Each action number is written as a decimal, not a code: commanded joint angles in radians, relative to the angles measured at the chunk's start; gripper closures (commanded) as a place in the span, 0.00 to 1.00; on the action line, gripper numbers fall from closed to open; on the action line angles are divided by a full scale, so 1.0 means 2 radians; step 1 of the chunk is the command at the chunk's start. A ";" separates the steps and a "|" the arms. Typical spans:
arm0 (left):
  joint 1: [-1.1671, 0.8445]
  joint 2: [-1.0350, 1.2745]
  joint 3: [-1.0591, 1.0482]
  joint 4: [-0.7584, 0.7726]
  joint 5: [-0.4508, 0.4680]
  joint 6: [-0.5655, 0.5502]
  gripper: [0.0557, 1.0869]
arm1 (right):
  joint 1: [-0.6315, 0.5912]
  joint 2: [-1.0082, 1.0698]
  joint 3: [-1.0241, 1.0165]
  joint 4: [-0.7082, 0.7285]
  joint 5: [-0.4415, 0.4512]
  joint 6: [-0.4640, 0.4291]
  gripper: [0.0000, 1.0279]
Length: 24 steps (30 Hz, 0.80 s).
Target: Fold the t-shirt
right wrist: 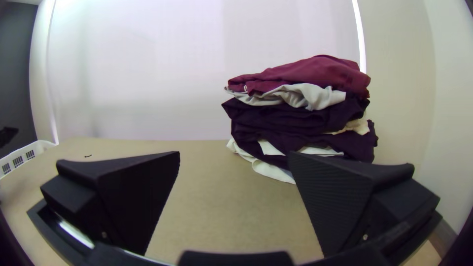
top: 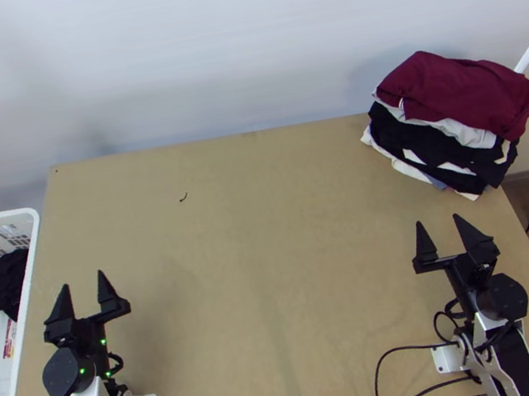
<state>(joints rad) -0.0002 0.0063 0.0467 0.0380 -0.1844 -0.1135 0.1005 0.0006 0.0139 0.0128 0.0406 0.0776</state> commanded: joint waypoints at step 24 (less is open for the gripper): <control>0.101 0.275 0.402 -0.205 -0.056 0.045 0.05 | -0.003 -0.001 -0.002 -0.010 0.004 -0.004 0.04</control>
<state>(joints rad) 0.1318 0.4232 0.7094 -0.2821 -0.3164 0.0158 0.1005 0.0006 0.0139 0.0128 0.0406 0.0776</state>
